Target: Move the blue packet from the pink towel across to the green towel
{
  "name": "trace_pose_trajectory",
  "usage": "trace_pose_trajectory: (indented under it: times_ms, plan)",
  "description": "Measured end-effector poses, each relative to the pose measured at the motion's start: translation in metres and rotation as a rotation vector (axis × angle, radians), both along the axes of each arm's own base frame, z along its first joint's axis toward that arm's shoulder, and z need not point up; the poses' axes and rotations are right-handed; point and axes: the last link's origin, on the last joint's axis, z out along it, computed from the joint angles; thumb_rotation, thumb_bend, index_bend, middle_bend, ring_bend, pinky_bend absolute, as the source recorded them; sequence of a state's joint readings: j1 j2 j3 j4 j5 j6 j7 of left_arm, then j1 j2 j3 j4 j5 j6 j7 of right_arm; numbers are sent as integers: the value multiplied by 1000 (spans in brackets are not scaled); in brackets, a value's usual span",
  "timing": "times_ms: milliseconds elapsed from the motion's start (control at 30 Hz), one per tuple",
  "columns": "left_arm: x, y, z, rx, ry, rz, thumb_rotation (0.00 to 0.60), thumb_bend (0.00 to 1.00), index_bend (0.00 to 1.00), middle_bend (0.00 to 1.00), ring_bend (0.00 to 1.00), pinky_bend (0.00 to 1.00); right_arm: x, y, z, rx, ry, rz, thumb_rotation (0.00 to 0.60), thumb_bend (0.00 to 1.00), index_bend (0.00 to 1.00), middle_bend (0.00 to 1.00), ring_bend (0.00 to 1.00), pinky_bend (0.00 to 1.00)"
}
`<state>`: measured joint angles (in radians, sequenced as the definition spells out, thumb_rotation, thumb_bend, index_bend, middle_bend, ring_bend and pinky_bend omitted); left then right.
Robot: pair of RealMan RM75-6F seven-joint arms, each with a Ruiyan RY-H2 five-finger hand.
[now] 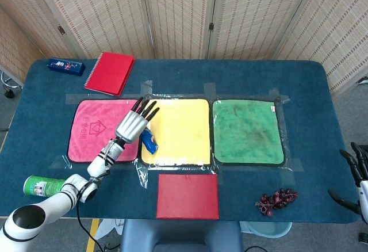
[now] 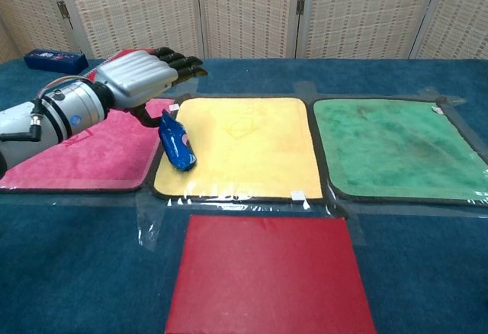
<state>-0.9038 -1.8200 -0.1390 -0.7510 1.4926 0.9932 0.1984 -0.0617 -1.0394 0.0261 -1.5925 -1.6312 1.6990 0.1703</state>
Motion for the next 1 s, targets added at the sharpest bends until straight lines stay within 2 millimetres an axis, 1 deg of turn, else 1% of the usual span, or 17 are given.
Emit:
trace_pose_trajectory:
  times_ms: [100,200,300,367,467,567,767,1000]
  plan:
    - [16,-6,-2,-10,-25,-22,600,353,59,21,9,0,0,0,0,-1,-3,4,600,182,100,23,27,0]
    - [25,-11,1,-9,-31,-46,600,354,66,20,3,0,-1,-1,0,-1,-8,7,600,182,100,23,28,0]
    - [28,-17,10,-5,-41,-61,600,354,66,20,2,0,-1,-2,-1,4,-10,13,600,183,100,23,26,0]
    - [25,-20,17,1,-45,-61,600,354,66,21,2,0,0,-4,-2,8,-12,18,600,182,100,23,26,0]
    - [14,-24,30,13,-36,-48,600,355,65,20,2,0,0,-5,-4,14,-13,26,600,182,100,23,26,0]
    - [0,-28,34,15,-3,-30,600,355,66,20,2,0,0,-5,-4,16,-15,28,600,182,100,23,26,0]
    - [-12,-24,28,12,44,-2,600,354,61,20,2,0,-1,-3,-3,14,-15,28,600,182,100,23,27,0]
    - [-15,-19,9,-4,98,9,600,355,48,20,1,0,-2,-1,-1,11,-11,27,600,182,100,23,27,0]
